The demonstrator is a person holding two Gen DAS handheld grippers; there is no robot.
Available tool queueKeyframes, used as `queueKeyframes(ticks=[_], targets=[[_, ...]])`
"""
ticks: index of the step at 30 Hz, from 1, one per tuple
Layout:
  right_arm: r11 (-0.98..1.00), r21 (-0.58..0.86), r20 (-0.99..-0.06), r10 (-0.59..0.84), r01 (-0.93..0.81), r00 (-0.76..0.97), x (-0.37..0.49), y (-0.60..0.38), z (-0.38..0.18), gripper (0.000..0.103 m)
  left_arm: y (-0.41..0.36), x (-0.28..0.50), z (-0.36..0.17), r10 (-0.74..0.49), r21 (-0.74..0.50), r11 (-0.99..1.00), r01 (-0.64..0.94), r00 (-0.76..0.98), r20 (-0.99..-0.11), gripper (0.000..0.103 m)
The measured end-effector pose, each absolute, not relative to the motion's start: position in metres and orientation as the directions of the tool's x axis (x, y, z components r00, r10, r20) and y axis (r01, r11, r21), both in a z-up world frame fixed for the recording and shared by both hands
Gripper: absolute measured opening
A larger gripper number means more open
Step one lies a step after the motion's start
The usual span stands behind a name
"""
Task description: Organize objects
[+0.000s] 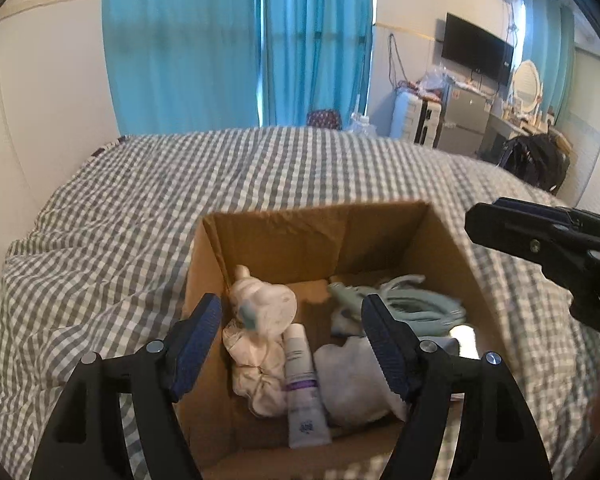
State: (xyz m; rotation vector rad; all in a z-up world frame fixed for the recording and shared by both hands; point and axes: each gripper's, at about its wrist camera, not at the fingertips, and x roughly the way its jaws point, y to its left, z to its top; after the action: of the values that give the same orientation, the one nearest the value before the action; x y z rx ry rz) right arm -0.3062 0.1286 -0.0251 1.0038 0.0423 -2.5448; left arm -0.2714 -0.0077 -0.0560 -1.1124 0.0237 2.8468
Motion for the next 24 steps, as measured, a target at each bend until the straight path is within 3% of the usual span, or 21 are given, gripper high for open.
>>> queueKeyframes(ticks=[2, 5, 9, 11, 21, 24], targets=[[-0.925, 0.107, -0.644, -0.344, 0.365, -0.683, -0.294, 0.138, -0.01, 0.042, -0.005, -0.26, -0.039, 0.07, -0.006, -0.996, -0.088, -0.752, -0.655, 0.078], [-0.932, 0.097, -0.609, -0.334, 0.35, -0.719, -0.271, 0.149, 0.018, 0.051, -0.001, -0.236, -0.01, 0.059, 0.012, -0.996, -0.083, -0.798, -0.6, 0.092], [-0.94, 0.077, -0.555, -0.318, 0.333, -0.769, -0.235, 0.162, 0.055, 0.066, -0.002, -0.204, 0.024, 0.069, 0.005, -0.996, -0.085, -0.841, -0.536, 0.093], [-0.944, 0.066, -0.527, -0.308, 0.323, -0.793, -0.216, 0.168, 0.071, 0.07, -0.002, -0.189, 0.037, 0.06, 0.009, -0.997, -0.074, -0.861, -0.506, 0.099], [-0.966, 0.013, -0.399, -0.242, 0.259, -0.885, -0.132, 0.189, 0.109, 0.102, 0.001, -0.125, 0.074, 0.014, 0.038, -0.999, -0.031, -0.923, -0.384, 0.103], [-0.971, 0.0, -0.365, -0.224, 0.241, -0.903, -0.117, 0.192, 0.107, 0.103, 0.002, -0.11, 0.074, -0.012, 0.059, -0.998, -0.01, -0.934, -0.356, 0.103]])
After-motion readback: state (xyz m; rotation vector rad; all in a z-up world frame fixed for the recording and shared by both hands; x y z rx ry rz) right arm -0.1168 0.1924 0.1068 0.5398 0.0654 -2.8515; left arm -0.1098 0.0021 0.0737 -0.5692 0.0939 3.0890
